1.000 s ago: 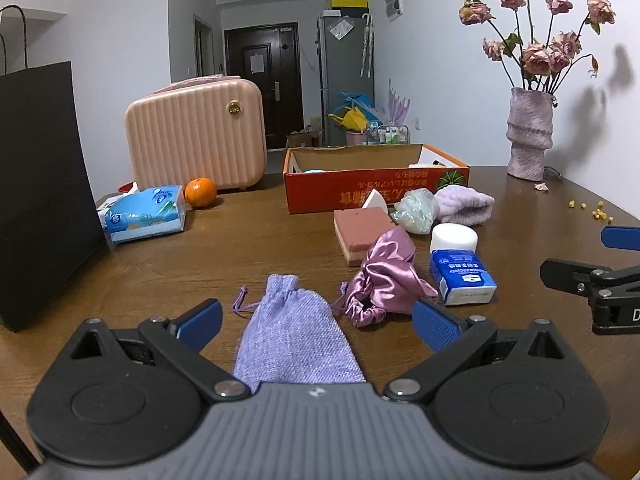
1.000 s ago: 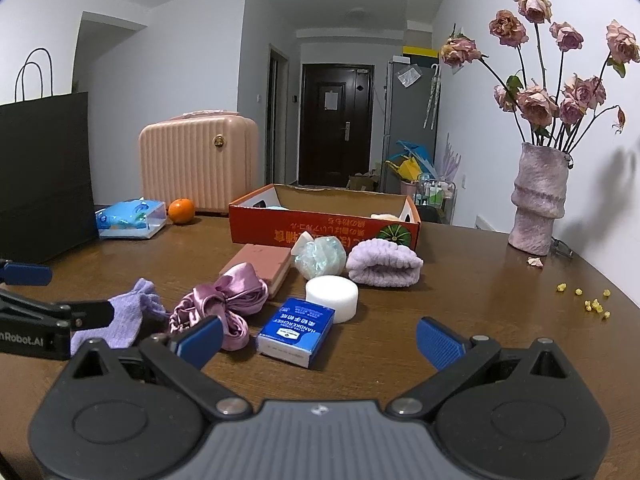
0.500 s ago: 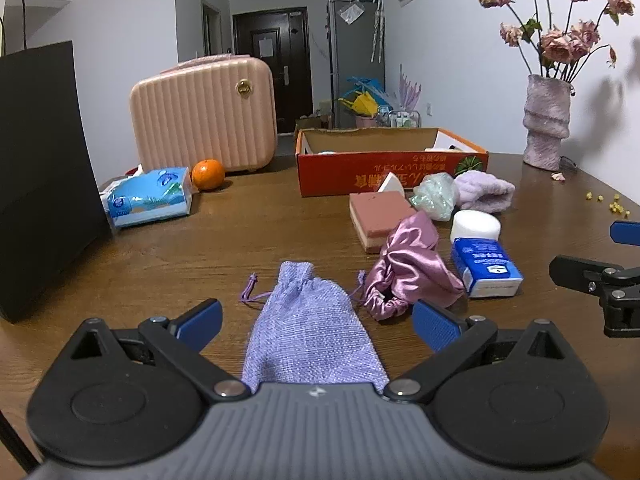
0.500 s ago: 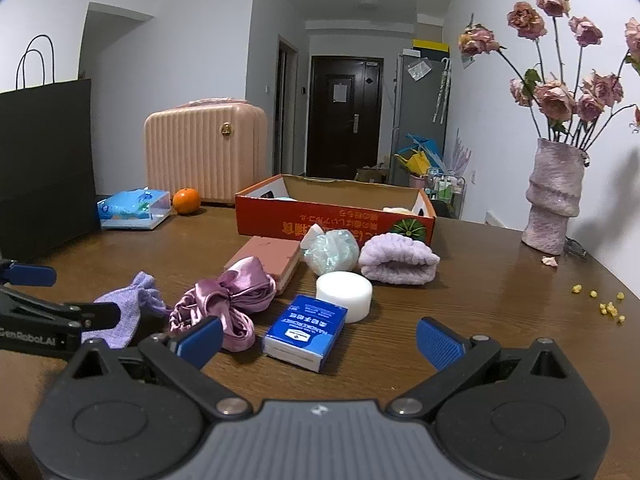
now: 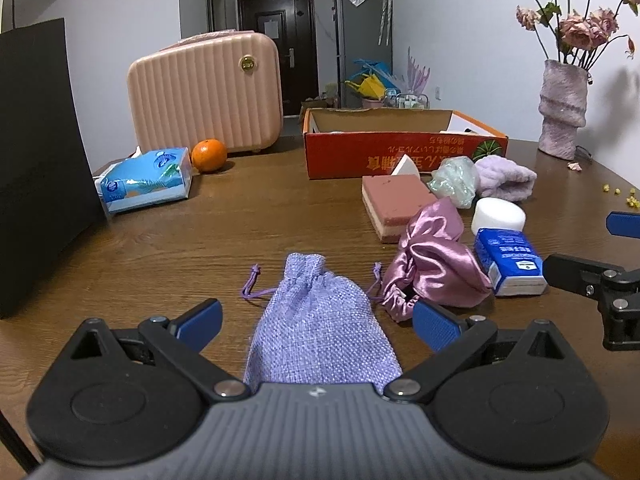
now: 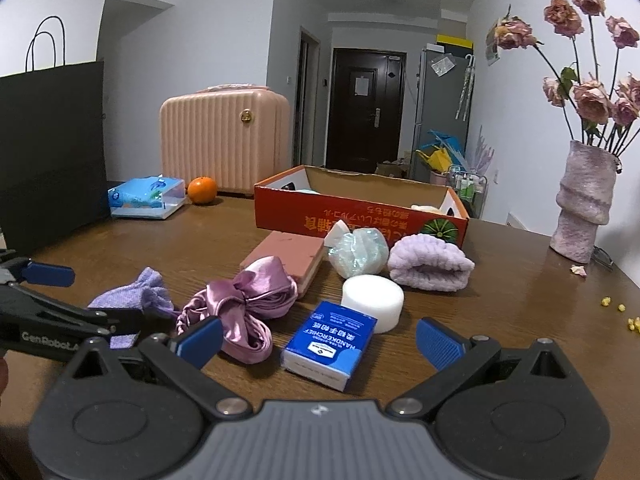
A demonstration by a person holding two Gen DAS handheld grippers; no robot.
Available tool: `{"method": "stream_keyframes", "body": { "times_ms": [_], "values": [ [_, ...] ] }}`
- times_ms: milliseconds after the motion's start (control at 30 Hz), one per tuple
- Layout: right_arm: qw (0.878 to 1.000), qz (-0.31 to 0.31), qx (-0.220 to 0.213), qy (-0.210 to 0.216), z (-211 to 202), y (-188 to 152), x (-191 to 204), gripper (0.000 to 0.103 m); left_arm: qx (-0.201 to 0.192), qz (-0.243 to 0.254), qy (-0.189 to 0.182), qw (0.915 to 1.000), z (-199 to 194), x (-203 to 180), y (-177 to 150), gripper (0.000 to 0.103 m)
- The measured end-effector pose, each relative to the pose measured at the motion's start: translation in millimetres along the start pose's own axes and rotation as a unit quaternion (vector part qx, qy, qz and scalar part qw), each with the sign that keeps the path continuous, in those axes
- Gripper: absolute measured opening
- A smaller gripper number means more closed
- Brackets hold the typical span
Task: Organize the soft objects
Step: 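Close the left gripper on the lavender pouch while the right gripper grips the pink scrunchie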
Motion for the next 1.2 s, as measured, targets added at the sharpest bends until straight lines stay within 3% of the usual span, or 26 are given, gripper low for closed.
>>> {"method": "stream_keyframes", "body": {
  "times_ms": [600,867,967,1033,1200],
  "values": [
    [1.0,-0.009,0.011,0.02,28.6,0.0,6.3,0.103,0.023,-0.001,0.01,0.9997,32.3,6.8,-4.0,0.099],
    [0.999,-0.012,0.015,0.027,36.6,0.0,12.7,0.103,0.044,0.001,-0.003,0.999,40.2,6.6,-10.0,0.073],
    [0.999,-0.012,0.014,0.028,36.9,0.5,13.5,0.103,0.047,0.0,-0.009,0.9989,40.6,6.0,-10.6,0.06],
    [0.999,-0.012,0.014,0.027,37.0,0.3,13.8,0.103,0.045,0.002,-0.012,0.9989,40.1,5.7,-10.9,0.044],
    [0.999,-0.013,0.014,0.027,37.2,0.6,14.2,0.103,0.034,0.001,-0.02,0.9992,37.0,5.2,-9.0,0.037]
  ]
}}
Point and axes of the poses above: each gripper's, at about its wrist camera, not at the fingertips, and z roughly the way its jaws point, x to its left, y to its top, the point moved 5 cm from there along z, roughly the way its jaws point, and after that the axes turned 12 degrees about -x, right-handed, at the moved point
